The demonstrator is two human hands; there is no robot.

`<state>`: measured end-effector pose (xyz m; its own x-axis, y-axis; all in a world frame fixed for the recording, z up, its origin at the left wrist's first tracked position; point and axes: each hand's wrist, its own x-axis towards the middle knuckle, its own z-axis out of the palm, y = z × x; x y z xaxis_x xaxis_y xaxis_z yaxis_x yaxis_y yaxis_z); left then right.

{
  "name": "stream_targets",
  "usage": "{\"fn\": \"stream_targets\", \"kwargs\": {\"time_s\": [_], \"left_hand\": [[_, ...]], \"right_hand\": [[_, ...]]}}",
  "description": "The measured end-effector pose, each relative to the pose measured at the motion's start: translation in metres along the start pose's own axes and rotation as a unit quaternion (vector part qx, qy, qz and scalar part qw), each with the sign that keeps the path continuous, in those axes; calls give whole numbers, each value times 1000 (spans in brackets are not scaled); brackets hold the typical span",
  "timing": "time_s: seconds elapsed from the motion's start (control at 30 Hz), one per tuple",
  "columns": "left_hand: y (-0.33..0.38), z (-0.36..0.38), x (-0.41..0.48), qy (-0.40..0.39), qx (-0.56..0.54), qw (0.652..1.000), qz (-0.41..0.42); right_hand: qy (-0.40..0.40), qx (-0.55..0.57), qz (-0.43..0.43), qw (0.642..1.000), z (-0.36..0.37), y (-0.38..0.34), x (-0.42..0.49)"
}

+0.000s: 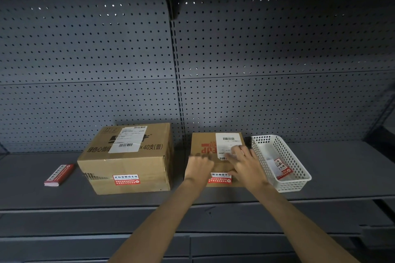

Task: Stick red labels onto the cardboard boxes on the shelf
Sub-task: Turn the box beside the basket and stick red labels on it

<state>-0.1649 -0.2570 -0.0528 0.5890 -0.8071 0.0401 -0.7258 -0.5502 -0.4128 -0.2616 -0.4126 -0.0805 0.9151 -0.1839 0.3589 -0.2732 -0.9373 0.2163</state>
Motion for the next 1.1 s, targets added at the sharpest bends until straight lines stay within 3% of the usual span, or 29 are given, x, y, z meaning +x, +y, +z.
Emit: {"fn": "stream_targets", "kwargs": {"time_s": [0.23,0.43,0.67,0.77,0.87,0.97,1.1], "left_hand": [[8,16,15,86,-26,996,8],[3,42,29,49,-120,991,35],[-11,44,30,26,-133,987,82],[-10,48,30,35,-145,986,72],[-2,48,31,46,-147,987,48],[6,48,29,50,-153,987,22],[1,45,31,38,-134,990,37]], "right_hand": [[-16,102,66,992,10,-12,-1],[11,152,52,987,28,-6,-4],[-64,280,-7,958,33,23,-5],[-62,252,-21,966,30,21,-8],[-12,190,21,981,33,4,-10],[13,203,62,977,42,-10,-9],[24,204,49,978,43,-5,-8]]}}
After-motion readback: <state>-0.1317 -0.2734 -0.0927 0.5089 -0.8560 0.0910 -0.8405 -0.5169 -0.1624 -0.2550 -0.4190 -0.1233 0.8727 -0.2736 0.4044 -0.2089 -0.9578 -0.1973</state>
